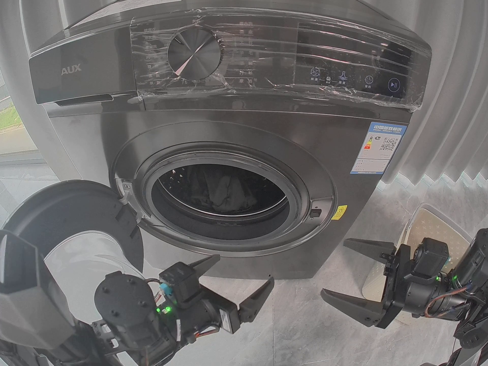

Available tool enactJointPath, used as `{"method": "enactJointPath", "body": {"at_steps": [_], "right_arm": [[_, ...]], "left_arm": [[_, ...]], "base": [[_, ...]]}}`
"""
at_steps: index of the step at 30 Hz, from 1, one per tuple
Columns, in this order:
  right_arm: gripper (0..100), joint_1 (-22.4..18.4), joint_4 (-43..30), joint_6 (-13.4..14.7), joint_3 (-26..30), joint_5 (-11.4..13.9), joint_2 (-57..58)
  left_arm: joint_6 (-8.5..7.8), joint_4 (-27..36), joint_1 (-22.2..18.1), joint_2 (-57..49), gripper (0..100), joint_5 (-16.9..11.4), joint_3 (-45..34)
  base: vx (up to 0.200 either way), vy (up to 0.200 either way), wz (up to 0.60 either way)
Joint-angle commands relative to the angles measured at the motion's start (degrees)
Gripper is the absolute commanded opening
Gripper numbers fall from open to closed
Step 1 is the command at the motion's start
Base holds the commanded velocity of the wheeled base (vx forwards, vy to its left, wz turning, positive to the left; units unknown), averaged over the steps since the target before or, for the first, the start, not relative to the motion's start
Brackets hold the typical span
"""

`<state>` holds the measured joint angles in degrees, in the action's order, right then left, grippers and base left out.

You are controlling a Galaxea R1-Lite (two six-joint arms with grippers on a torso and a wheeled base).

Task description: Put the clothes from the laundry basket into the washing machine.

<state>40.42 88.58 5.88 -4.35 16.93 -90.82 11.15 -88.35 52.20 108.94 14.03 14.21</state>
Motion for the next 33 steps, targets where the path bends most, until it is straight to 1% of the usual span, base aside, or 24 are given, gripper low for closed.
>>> {"method": "enactJointPath", "body": {"at_steps": [1,2,3,4,5,7,8,9,11,12,13,14,15,16,17,19,20,23,25,26,30,31,32,33], "right_arm": [[100,-0.1,0.0,-0.1,3.9,-1.6,4.3],[100,-0.1,0.0,-0.1,4.3,-2.0,5.0],[100,0.1,-0.9,0.1,4.4,-3.4,6.8],[100,0.1,-0.9,0.1,4.4,-3.4,6.8],[100,0.3,-1.0,0.3,4.4,-4.5,8.7],[100,0.4,-1.0,0.4,4.4,-5.4,10.7],[100,0.3,-1.0,0.4,4.4,-5.4,10.8],[100,-0.2,-0.9,0.4,4.4,-6.0,12.4],[100,-2.1,-0.9,0.5,4.4,-6.8,13.2],[100,-4.1,-1.0,0.5,4.4,-7.1,13.3],[100,-6.4,-1.0,0.5,4.4,-7.2,13.4],[100,-8.3,-1.0,0.4,4.4,-7.2,13.5],[100,-10.4,-0.9,0.2,4.4,-7.0,13.6],[100,-11.6,-0.9,0.2,4.4,-6.9,13.7],[100,-13.4,-1.0,0.1,4.4,-6.8,14.0],[100,-14.9,-1.0,0.0,4.4,-6.8,14.7],[100,-15.3,-1.0,0.0,4.4,-6.8,15.1],[100,-16.7,-1.4,-0.1,4.4,-7.0,16.7],[100,-17.7,-1.8,-0.2,4.4,-7.0,17.1],[100,-19.3,-3.1,-0.8,4.4,-6.9,18.4],[100,-20.0,-10.2,-3.4,4.4,-6.9,24.5],[100,-20.0,-11.1,-3.6,4.4,-6.9,25.1],[100,-20.0,-16.1,-5.7,4.4,-6.8,28.5],[100,-20.1,-19.3,-7.0,4.4,-6.7,30.4]], "left_arm": [[0.18,-0.6,5.9,-9.3,100,0.9,-5.8],[0.18,-0.6,6.2,-10.0,100,1.2,-6.3],[0.36,-0.6,6.8,-12.3,100,1.7,-7.7],[0.36,-0.6,6.8,-12.3,100,1.7,-7.7],[1.15,-0.6,7.4,-14.6,100,1.8,-9.2],[2.47,-0.6,8.8,-17.0,100,1.8,-11.1],[2.47,-0.6,8.9,-17.2,100,1.9,-11.3],[3.08,-0.6,9.5,-19.5,100,2.1,-12.6],[4.58,-0.5,9.9,-22.3,100,2.4,-14.2],[5.54,-0.2,9.7,-23.9,100,3.7,-14.2],[5.90,-0.1,9.0,-25.7,100,5.8,-14.2],[5.54,0.0,8.0,-26.9,100,7.5,-14.2],[5.02,0.0,5.6,-27.8,100,8.4,-14.2],[4.67,0.1,3.2,-28.0,100,8.2,-14.2],[4.31,0.2,-0.9,-28.2,100,7.7,-14.2],[3.96,1.2,-6.7,-28.3,100,7.4,-14.2],[3.70,1.9,-8.5,-28.3,100,7.3,-14.2],[3.08,4.0,-11.9,-31.2,100,7.2,-14.2],[2.73,5.2,-12.2,-33.2,100,7.2,-14.2],[0.80,8.6,-12.2,-37.0,100,6.5,-14.2],[-6.67,20.1,-13.2,-47.7,100,5.4,-14.2],[-7.11,21.0,-13.4,-48.6,100,5.4,-14.2],[-8.87,26.4,-15.6,-52.9,100,5.2,-14.2],[-9.40,29.8,-17.6,-54.9,100,5.1,-14.2]], "base": [[0.000,0.000,0.00],[0.000,0.000,0.00],[0.000,0.000,0.00],[0.000,0.000,0.00],[0.000,0.000,0.00],[0.000,0.000,0.00],[0.000,0.000,0.00],[0.000,0.000,0.00],[0.000,0.000,0.00],[0.000,0.000,0.00],[0.000,0.000,0.00],[0.000,0.000,0.00],[0.000,0.000,0.00],[0.000,0.000,0.00],[0.000,0.000,0.00],[0.000,0.000,0.00],[0.000,0.000,0.00],[0.000,0.000,0.00],[0.000,0.000,0.00],[-0.200,0.000,0.00],[-0.200,0.000,0.00],[-0.200,0.000,0.00],[-0.200,0.000,0.00],[-0.200,0.000,0.00]]}}
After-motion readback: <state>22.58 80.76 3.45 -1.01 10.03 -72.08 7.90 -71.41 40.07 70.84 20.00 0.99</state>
